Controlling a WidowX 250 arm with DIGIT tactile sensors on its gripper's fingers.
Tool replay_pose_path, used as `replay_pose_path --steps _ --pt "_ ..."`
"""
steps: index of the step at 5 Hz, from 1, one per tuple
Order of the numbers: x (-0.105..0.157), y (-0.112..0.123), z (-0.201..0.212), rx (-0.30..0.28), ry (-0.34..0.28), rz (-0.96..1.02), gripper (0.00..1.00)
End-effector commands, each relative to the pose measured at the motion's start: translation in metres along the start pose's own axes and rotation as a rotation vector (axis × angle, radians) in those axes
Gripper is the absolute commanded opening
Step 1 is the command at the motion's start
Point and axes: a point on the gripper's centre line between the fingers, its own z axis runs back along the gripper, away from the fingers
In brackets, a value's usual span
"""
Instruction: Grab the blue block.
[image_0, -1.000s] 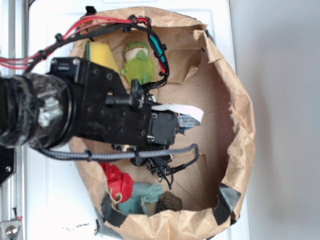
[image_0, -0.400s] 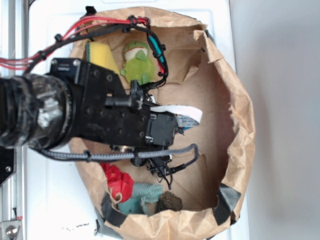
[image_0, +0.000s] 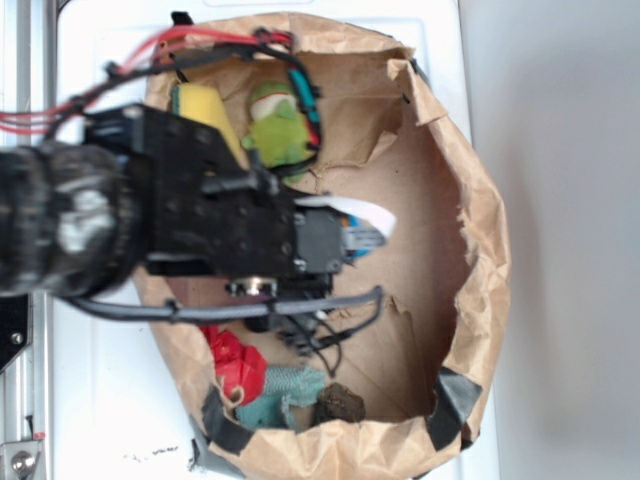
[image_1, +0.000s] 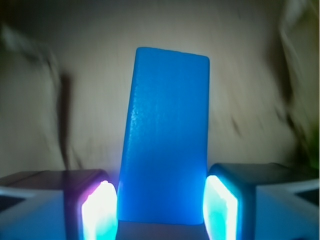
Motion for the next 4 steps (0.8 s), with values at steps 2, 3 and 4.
replay_pose_path --steps 2,3,4 --pt "0.065 0.0 0.091 -0.15 0.149 0.029 0.0" --pt "0.063 -0.002 0.108 -0.2 0.151 0.008 0.0" --pt "0.056 -0.003 0.121 -0.217 0.135 -0.004 0.0"
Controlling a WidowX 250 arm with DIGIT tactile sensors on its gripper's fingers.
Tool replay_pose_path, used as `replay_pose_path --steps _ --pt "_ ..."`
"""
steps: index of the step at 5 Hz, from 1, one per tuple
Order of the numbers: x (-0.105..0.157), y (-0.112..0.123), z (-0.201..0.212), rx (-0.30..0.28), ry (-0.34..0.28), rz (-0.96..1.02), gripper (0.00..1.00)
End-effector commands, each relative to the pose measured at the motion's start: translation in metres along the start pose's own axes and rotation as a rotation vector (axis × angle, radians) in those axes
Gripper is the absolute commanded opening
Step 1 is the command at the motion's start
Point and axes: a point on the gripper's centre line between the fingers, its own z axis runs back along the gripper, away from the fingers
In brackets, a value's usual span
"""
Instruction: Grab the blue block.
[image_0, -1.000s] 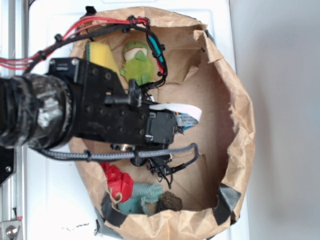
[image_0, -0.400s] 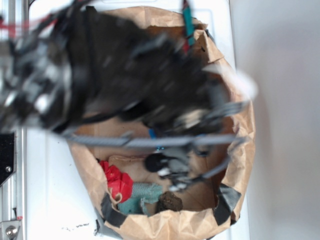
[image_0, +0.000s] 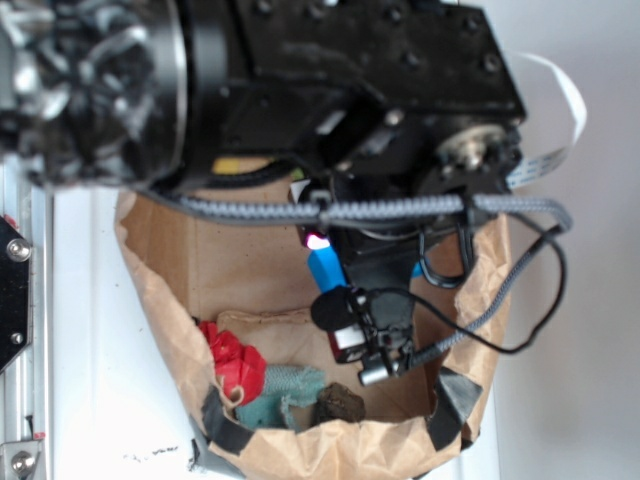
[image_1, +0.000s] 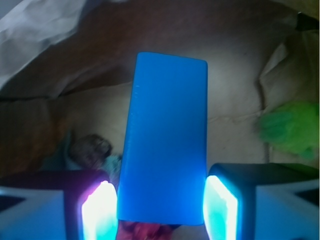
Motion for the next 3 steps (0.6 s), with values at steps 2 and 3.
replay_pose_path --steps 2,3 --pt "-0.011 0.006 0.058 0.014 -0.235 -0.057 0.0" --pt "-0.016 0.007 0.054 0.054 -0.263 -0.076 0.0"
